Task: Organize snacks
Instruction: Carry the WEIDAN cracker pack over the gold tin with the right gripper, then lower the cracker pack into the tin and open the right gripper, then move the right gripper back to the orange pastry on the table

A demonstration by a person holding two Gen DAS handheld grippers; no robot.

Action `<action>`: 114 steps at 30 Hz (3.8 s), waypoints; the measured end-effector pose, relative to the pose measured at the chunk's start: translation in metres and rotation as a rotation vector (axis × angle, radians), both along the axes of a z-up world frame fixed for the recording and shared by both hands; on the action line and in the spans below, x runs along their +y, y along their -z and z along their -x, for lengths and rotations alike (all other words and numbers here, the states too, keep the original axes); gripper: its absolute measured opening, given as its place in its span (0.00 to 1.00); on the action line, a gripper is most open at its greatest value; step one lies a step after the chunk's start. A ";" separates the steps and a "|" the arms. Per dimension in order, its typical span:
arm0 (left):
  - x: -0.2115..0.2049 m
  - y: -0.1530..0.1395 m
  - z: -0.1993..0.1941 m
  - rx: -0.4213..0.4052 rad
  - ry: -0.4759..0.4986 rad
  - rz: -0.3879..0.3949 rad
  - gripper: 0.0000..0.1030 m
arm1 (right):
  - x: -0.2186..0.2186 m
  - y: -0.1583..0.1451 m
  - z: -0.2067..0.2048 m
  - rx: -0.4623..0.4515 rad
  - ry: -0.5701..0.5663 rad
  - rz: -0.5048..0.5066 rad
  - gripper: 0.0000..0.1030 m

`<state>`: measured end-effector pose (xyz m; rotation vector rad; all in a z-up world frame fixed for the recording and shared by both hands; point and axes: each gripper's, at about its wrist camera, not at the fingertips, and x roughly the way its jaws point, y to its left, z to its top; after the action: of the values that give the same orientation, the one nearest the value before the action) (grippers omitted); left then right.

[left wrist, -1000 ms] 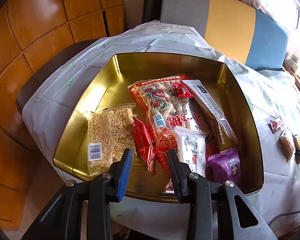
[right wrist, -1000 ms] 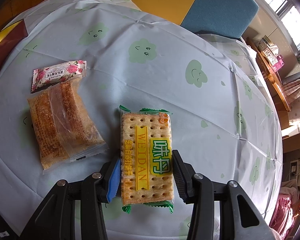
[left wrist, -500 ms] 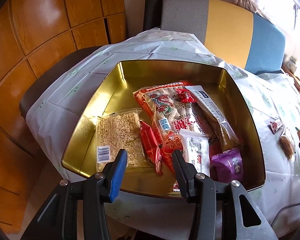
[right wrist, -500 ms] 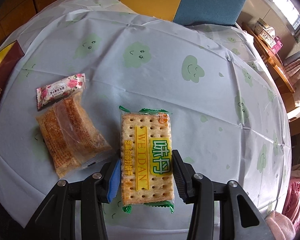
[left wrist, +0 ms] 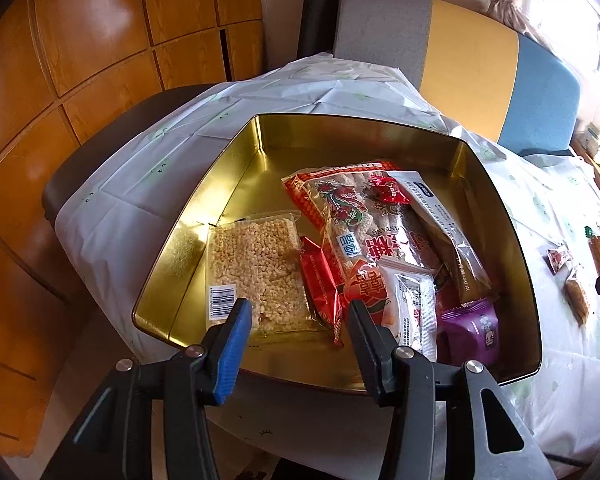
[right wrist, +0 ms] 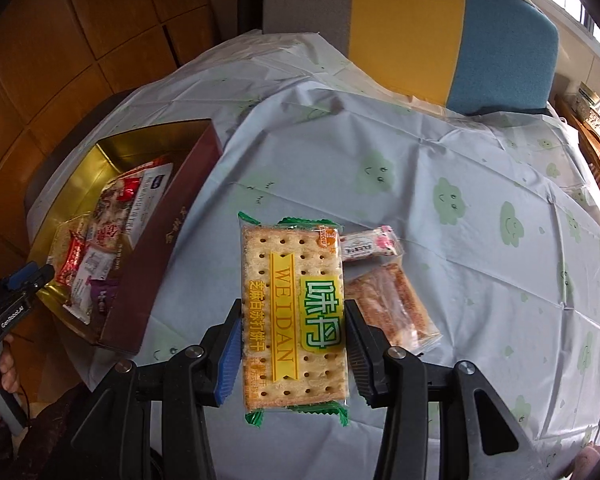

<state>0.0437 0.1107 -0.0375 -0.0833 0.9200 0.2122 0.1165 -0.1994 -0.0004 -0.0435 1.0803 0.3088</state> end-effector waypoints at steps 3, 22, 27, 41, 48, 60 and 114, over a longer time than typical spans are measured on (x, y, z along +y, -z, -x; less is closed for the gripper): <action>0.003 0.000 0.001 -0.002 -0.009 0.005 0.49 | 0.024 -0.002 0.006 0.006 -0.049 -0.038 0.46; 0.040 -0.015 0.007 -0.064 -0.083 -0.005 0.49 | 0.163 -0.023 0.007 0.022 -0.287 -0.159 0.46; 0.041 -0.012 0.008 -0.053 -0.082 -0.001 0.49 | 0.188 -0.012 -0.016 0.042 -0.268 -0.149 0.46; 0.035 -0.004 0.006 -0.033 -0.067 0.011 0.49 | 0.201 0.021 -0.019 0.080 -0.302 -0.076 0.47; 0.031 -0.007 0.009 -0.040 -0.056 0.003 0.49 | 0.211 0.030 -0.015 0.025 -0.303 0.002 0.27; 0.023 -0.007 0.011 -0.031 -0.043 0.001 0.49 | 0.203 0.030 -0.023 0.030 -0.261 -0.030 0.30; -0.044 -0.017 0.009 -0.046 0.157 -0.039 0.49 | -0.082 0.031 -0.006 0.015 0.148 0.049 0.39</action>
<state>0.0348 0.0670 -0.0201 0.0205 0.8715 0.0826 0.1222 -0.2810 -0.0311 -0.0048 1.0996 0.1499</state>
